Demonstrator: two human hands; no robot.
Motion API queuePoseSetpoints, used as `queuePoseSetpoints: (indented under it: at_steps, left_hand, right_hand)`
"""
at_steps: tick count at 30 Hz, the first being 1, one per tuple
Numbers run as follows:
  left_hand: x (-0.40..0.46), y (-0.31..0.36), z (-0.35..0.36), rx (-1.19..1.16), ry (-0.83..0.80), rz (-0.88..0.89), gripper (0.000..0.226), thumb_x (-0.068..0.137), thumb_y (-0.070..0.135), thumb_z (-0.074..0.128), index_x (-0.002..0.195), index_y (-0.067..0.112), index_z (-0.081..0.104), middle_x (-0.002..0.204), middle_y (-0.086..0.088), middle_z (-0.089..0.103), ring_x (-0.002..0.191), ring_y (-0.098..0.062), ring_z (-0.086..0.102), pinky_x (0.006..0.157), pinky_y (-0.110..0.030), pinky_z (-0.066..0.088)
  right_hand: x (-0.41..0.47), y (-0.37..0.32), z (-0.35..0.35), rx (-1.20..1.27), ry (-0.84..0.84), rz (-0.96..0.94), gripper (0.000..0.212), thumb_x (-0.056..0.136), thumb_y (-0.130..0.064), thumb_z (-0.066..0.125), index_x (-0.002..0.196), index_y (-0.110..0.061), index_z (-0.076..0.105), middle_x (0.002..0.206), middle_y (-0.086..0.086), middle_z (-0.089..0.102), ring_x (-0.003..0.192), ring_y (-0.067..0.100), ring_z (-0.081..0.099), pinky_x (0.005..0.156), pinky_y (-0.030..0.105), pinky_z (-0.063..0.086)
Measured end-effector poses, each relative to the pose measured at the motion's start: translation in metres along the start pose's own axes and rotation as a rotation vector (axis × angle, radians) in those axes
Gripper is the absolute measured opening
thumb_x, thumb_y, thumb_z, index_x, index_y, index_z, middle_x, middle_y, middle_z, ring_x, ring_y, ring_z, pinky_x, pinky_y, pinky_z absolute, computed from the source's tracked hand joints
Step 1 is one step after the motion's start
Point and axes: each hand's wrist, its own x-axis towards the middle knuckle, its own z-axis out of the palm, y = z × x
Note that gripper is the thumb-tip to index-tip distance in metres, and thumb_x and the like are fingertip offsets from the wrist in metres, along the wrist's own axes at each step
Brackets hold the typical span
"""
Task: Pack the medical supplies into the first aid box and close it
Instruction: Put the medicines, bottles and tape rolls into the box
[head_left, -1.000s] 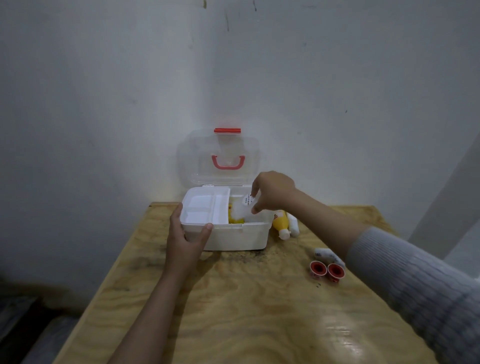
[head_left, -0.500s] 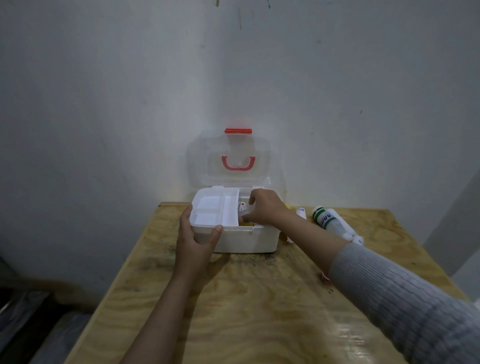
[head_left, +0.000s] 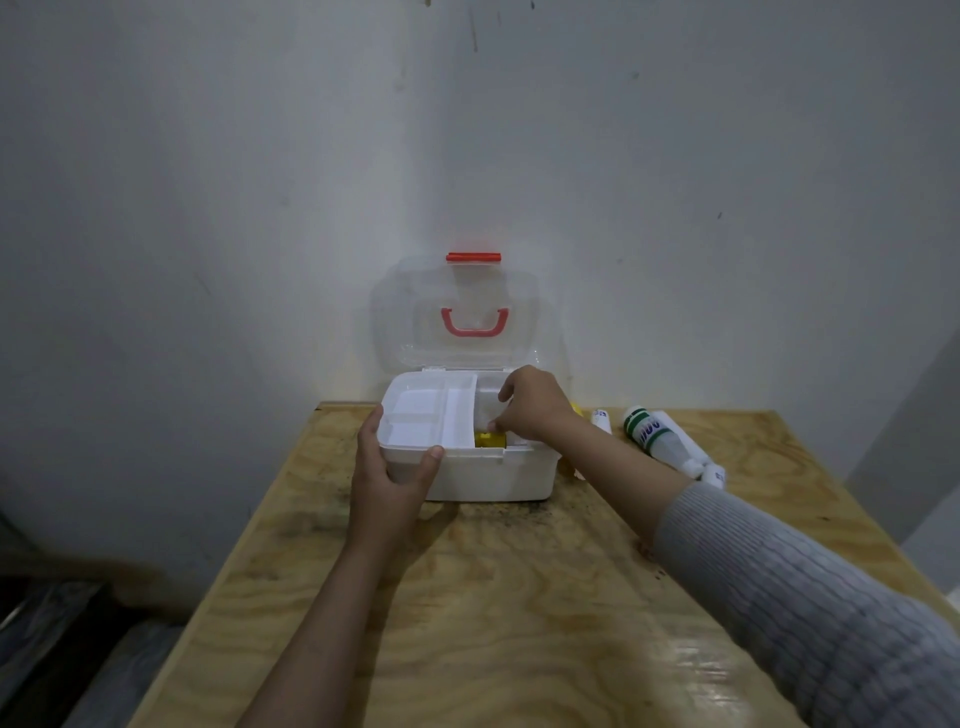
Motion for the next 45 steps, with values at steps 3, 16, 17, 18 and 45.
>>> queuePoseSetpoints:
  at_steps: [3,16,17,18,45]
  left_hand:
    - [0.0,0.001,0.0,-0.001,0.0,-0.001,0.087,0.067,0.062,0.062,0.141,0.038,0.023,0.136,0.01,0.038,0.122,-0.012,0.041,0.085,-0.024,0.05]
    - [0.0,0.002,0.0,0.009,0.003,0.004,0.084,0.071,0.054,0.064,0.142,0.035,0.023,0.14,0.007,0.038,0.124,-0.014,0.041,0.089,-0.029,0.051]
    - [-0.001,0.002,0.0,0.008,0.005,0.004,0.083,0.072,0.054,0.065,0.142,0.035,0.024,0.14,0.007,0.038,0.123,-0.014,0.042,0.089,-0.029,0.051]
    - [0.0,0.001,0.0,0.008,0.008,0.002,0.082,0.074,0.051,0.066,0.142,0.035,0.024,0.14,0.006,0.038,0.123,-0.014,0.042,0.09,-0.031,0.051]
    - [0.006,-0.007,-0.001,0.072,0.021,-0.032,0.077,0.082,0.038,0.067,0.145,0.028,0.023,0.148,-0.002,0.036,0.126,-0.019,0.042,0.091,-0.03,0.042]
  right_hand:
    - [0.003,0.001,-0.002,0.076,-0.052,0.01,0.044,0.064,-0.005,0.081,0.105,-0.005,0.067,0.106,0.011,0.069,0.099,0.026,0.063,0.09,0.037,0.053]
    - [-0.006,0.007,-0.036,0.246,-0.061,-0.028,0.051,0.07,0.0,0.075,0.118,-0.008,0.059,0.109,0.011,0.066,0.1,0.024,0.062,0.079,0.028,0.05]
    - [-0.011,0.012,-0.047,0.248,-0.027,-0.048,0.048,0.07,-0.001,0.075,0.115,-0.008,0.061,0.107,0.011,0.067,0.097,0.022,0.063,0.08,0.028,0.05]
    - [-0.016,0.017,-0.058,0.247,0.003,-0.062,0.044,0.07,-0.002,0.075,0.112,-0.008,0.063,0.104,0.01,0.069,0.094,0.02,0.064,0.08,0.028,0.051]
    - [-0.09,0.185,-0.063,-0.084,0.306,0.224,0.028,0.072,-0.019,0.064,0.097,-0.011,0.071,0.089,0.007,0.07,0.076,0.022,0.059,0.055,0.025,0.035]
